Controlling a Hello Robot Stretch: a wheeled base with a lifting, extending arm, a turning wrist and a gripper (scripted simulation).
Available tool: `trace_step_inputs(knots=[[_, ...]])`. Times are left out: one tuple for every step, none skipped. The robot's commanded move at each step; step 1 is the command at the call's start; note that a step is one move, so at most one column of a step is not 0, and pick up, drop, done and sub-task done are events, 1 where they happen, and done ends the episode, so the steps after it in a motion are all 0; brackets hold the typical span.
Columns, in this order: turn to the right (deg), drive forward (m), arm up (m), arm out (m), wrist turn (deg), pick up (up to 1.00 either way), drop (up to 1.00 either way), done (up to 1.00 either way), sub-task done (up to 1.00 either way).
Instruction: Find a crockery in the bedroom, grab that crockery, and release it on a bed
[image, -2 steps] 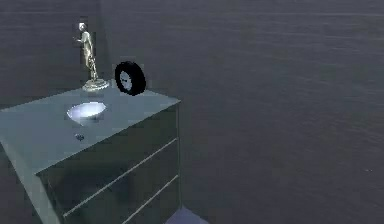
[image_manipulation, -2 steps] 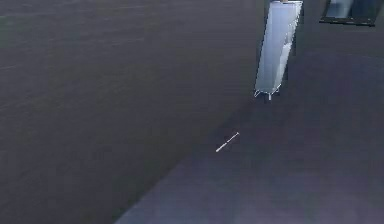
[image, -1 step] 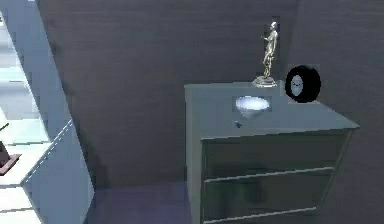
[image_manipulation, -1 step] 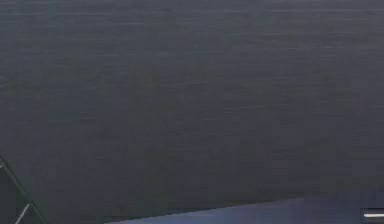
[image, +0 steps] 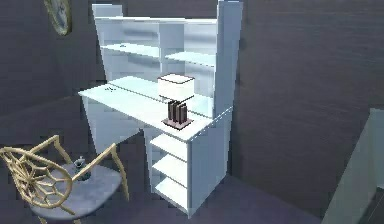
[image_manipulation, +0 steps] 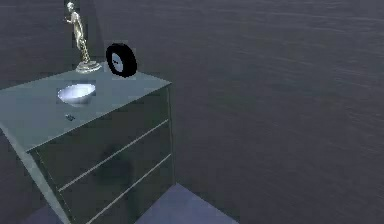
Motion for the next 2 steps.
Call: trace_step_inputs(knots=[[-24.0,0.0,0.0,0.0,0.0,0.0,0.0,0.0,0.0],[45.0,0.0,0.0,0.0,0.0,0.0,0.0,0.0,0.0]])
